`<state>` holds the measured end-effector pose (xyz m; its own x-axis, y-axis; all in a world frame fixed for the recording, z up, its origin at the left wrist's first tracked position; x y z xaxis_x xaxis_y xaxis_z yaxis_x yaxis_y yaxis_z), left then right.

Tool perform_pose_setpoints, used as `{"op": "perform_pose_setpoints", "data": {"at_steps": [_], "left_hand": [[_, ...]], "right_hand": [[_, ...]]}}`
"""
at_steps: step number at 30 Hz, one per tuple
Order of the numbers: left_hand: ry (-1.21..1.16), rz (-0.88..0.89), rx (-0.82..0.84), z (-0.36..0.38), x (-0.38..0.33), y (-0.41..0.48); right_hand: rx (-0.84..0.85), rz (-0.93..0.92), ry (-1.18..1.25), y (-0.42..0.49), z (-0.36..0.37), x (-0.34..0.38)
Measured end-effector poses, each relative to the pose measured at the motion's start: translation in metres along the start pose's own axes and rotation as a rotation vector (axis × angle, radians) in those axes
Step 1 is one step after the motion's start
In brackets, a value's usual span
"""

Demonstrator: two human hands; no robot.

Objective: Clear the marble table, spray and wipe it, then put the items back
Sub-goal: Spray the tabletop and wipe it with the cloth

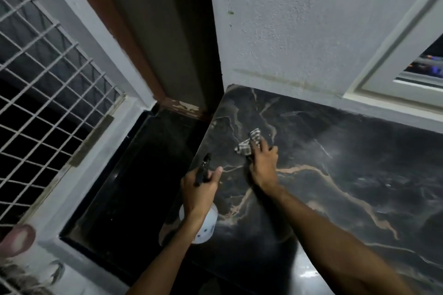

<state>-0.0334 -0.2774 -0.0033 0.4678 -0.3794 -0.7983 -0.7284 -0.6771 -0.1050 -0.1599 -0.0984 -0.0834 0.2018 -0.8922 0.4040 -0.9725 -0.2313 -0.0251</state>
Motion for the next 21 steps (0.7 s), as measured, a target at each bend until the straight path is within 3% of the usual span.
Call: {"op": "perform_pose_setpoints", "data": {"at_steps": [1, 4, 5, 6, 7, 9, 11, 12, 13, 15, 17, 18, 19, 21], "left_hand": [[0.009, 0.021, 0.019, -0.003, 0.0, 0.01], [-0.033, 0.061, 0.06, -0.006, -0.003, 0.041], [-0.056, 0.062, 0.067, -0.006, -0.005, 0.052], [-0.067, 0.065, 0.08, -0.005, -0.008, 0.062], [-0.075, 0.068, 0.099, -0.002, -0.009, 0.071], [-0.094, 0.074, 0.15, 0.003, -0.008, 0.09], [-0.102, 0.109, 0.172, 0.007, -0.008, 0.103], [-0.108, 0.122, 0.173, 0.009, -0.01, 0.109], [-0.112, 0.132, 0.169, 0.01, -0.012, 0.115], [-0.107, 0.146, 0.168, 0.015, -0.014, 0.126], [-0.087, 0.168, 0.177, 0.024, -0.019, 0.135], [-0.092, 0.174, 0.185, 0.028, -0.02, 0.139], [-0.103, 0.178, 0.195, 0.032, -0.022, 0.142], [-0.127, 0.192, 0.209, 0.04, -0.024, 0.15]], "right_hand": [[-0.005, 0.01, -0.017, -0.003, 0.005, 0.012], [0.157, -0.51, 0.015, -0.056, 0.048, 0.088], [0.211, -0.629, 0.008, -0.065, 0.053, 0.095], [0.19, -0.637, 0.01, -0.052, 0.047, 0.086], [0.092, -0.516, -0.009, -0.024, 0.035, 0.064], [-0.101, 0.049, -0.089, 0.033, 0.0, -0.011], [-0.183, 0.572, -0.077, 0.049, -0.031, -0.074], [-0.201, 0.651, -0.09, 0.052, -0.034, -0.076], [-0.21, 0.582, -0.109, 0.061, -0.028, -0.057], [-0.167, 0.175, -0.044, 0.071, 0.003, 0.018], [0.026, -0.236, -0.037, 0.063, 0.041, 0.084], [0.063, -0.341, -0.05, 0.068, 0.044, 0.089], [0.026, -0.339, -0.066, 0.085, 0.033, 0.076], [-0.12, 0.073, -0.043, 0.119, 0.003, 0.01]]}}
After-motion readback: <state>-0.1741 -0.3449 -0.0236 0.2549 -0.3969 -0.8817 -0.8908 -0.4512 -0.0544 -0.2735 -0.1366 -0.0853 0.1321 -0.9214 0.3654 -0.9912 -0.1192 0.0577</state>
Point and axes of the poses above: each hand's wrist, its own y-axis towards the middle knuckle, its own z-axis out of the palm, x = y × z, the point moved 8 cm from there along y, towards the middle knuckle, and after that the axes turned 5 degrees about -x, right-handed, at the moved point
